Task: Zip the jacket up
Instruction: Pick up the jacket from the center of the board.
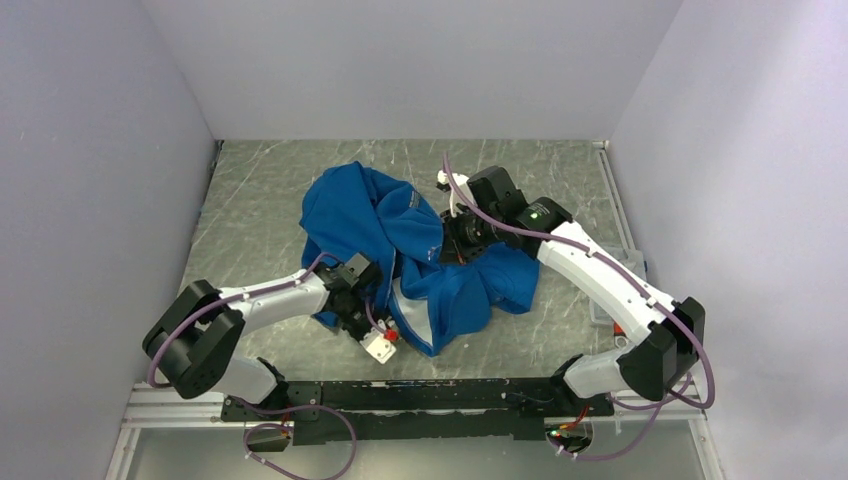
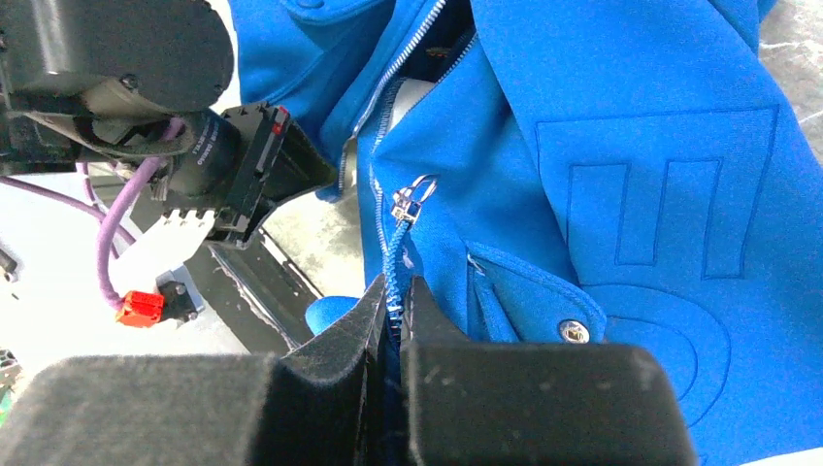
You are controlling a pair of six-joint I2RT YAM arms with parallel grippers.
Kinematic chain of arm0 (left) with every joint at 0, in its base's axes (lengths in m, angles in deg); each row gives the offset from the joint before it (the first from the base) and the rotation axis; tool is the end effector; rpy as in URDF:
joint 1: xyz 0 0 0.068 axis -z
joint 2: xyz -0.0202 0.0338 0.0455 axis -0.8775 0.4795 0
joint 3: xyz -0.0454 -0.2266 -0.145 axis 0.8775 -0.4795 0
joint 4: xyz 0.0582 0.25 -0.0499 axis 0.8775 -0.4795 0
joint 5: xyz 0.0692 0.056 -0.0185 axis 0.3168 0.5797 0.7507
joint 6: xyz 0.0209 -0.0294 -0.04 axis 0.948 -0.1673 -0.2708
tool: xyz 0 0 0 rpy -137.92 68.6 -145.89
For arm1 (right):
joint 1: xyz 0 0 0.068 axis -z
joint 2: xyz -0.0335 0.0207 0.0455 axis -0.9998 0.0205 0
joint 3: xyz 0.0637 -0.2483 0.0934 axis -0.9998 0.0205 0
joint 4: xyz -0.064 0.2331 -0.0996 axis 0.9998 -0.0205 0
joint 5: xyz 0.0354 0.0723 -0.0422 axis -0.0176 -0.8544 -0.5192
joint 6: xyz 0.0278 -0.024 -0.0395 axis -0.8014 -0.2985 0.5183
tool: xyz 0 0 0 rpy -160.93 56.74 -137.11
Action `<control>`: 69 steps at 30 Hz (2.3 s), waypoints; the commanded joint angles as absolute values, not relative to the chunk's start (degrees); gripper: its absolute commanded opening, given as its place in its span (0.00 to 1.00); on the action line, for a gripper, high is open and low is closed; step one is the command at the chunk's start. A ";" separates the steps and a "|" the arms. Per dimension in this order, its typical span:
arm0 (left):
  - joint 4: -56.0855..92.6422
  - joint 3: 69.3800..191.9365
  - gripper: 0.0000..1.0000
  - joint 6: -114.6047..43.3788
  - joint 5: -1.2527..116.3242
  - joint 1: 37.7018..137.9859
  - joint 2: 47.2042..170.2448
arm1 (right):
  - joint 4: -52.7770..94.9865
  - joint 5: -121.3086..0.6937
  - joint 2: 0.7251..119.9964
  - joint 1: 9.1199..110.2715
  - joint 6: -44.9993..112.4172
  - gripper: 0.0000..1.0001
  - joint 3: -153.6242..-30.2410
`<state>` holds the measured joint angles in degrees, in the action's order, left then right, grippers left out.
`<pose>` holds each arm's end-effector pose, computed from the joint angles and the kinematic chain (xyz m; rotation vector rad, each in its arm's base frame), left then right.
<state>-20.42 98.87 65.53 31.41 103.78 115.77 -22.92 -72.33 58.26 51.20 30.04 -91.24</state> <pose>0.1546 -0.1685 0.1542 2.4555 1.0041 -0.6469 0.2217 0.1860 0.3345 -0.7475 2.3983 0.7822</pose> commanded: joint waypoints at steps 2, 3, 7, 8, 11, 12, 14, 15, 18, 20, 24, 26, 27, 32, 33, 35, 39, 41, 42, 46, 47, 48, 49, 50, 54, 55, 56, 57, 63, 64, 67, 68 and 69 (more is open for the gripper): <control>-14.05 101.03 0.06 62.47 34.58 103.87 107.44 | -22.97 -72.60 55.07 50.99 31.09 0.00 -92.59; -13.26 100.77 0.06 63.40 34.20 103.86 105.08 | -23.26 -72.55 55.01 50.95 31.17 0.00 -93.04; -8.73 100.41 0.04 64.83 31.39 102.90 94.88 | -24.56 -72.84 54.59 50.94 32.11 0.00 -95.50; -8.16 100.49 0.04 65.04 30.06 102.24 92.44 | -24.65 -73.43 54.32 50.99 32.51 0.00 -95.90; -3.14 99.13 0.03 67.42 25.53 98.81 83.85 | -24.62 -74.51 53.01 50.97 32.99 0.00 -96.95; 0.04 98.30 0.03 67.83 24.59 97.62 81.89 | -24.57 -74.40 52.63 50.95 33.12 0.00 -97.36; 6.07 97.86 0.03 67.18 24.52 96.24 79.43 | -24.45 -72.78 52.53 51.03 33.24 0.00 -99.25; 8.22 98.79 0.03 65.85 25.48 95.90 79.13 | -24.08 -71.13 52.64 51.07 33.32 0.00 -100.32; 12.90 106.56 0.02 53.59 33.60 95.14 82.06 | -19.69 -61.31 53.26 51.40 32.34 0.00 -103.91; 12.08 114.61 0.01 43.07 39.13 92.54 85.99 | -15.87 -56.44 54.78 52.06 32.48 0.00 -107.89; 13.46 121.62 0.01 36.84 34.63 79.92 90.24 | -19.01 -52.85 64.37 54.46 32.08 0.00 -126.88; 15.70 122.18 0.01 36.03 35.18 76.37 91.77 | -23.75 -58.39 68.55 54.60 32.39 0.00 -135.79; 16.85 122.65 0.01 35.57 35.25 74.82 92.40 | -25.77 -64.17 69.69 54.46 32.96 0.00 -137.93; 10.70 119.28 0.01 44.11 21.39 71.63 87.39 | -29.65 -91.87 63.50 49.52 39.87 0.00 -124.38; 7.47 117.45 0.01 49.14 16.80 71.67 85.11 | -29.40 -92.78 61.64 47.61 42.08 0.00 -120.97; 0.28 113.48 0.01 61.97 7.89 71.70 80.70 | -28.84 -92.22 58.45 43.54 43.49 0.00 -115.43; -15.43 108.92 0.00 85.64 -2.24 71.72 75.25 | -28.92 -94.02 55.79 40.63 44.07 0.00 -110.40; -22.52 110.04 0.00 91.79 -3.66 71.72 74.89 | -29.09 -95.57 54.96 40.56 44.87 0.00 -108.96; -24.96 110.63 0.00 93.98 -3.74 71.72 74.92 | -28.87 -96.93 54.29 40.57 45.22 0.00 -108.21; -21.67 109.95 0.00 92.09 -4.84 71.72 73.31 | -26.33 -101.84 52.47 40.48 47.17 0.00 -105.09; -18.92 109.37 0.00 91.37 -5.30 71.72 72.83 | -26.07 -102.54 52.59 40.47 47.61 0.00 -104.92; -17.78 109.08 0.00 91.18 -5.78 71.72 72.51 | -26.14 -103.00 52.90 40.45 48.09 0.00 -105.07; -17.53 109.07 0.00 91.62 -6.39 71.72 72.39 | -26.60 -103.74 53.33 40.40 49.26 0.00 -105.38; -17.91 109.29 0.00 92.41 -6.87 71.72 72.39 | -27.24 -104.50 53.95 40.35 49.99 0.00 -105.86; -17.08 108.88 0.00 94.49 -8.87 71.72 72.87 | -31.61 -106.82 56.82 40.06 53.61 0.00 -108.93; -15.80 108.45 0.00 94.23 -9.52 71.72 72.87 | -32.16 -107.04 57.27 39.92 54.30 0.00 -109.42; -14.69 108.26 0.00 93.85 -10.26 71.72 72.94 | -32.53 -106.96 57.76 39.95 54.78 0.00 -109.86; -14.41 108.54 0.00 93.93 -11.13 71.72 73.33 | -32.67 -106.60 58.23 39.95 55.25 0.00 -110.60; -23.91 114.54 0.01 103.24 -14.84 71.72 78.02 | -32.19 -105.65 61.85 39.60 57.30 0.00 -114.52; -24.40 114.82 0.01 105.50 -15.73 71.72 78.34 | -32.57 -106.26 62.91 39.60 57.64 0.00 -115.49; -25.41 114.31 0.01 111.81 -18.77 71.72 78.62 | -34.02 -107.58 65.56 39.45 58.59 0.00 -117.71; -26.96 114.30 0.01 114.47 -19.69 71.72 78.73 | -34.38 -107.67 66.12 39.41 58.89 0.00 -118.04; -28.60 114.37 0.01 117.11 -20.85 71.72 79.04 | -34.76 -107.64 66.52 39.43 59.16 0.00 -118.19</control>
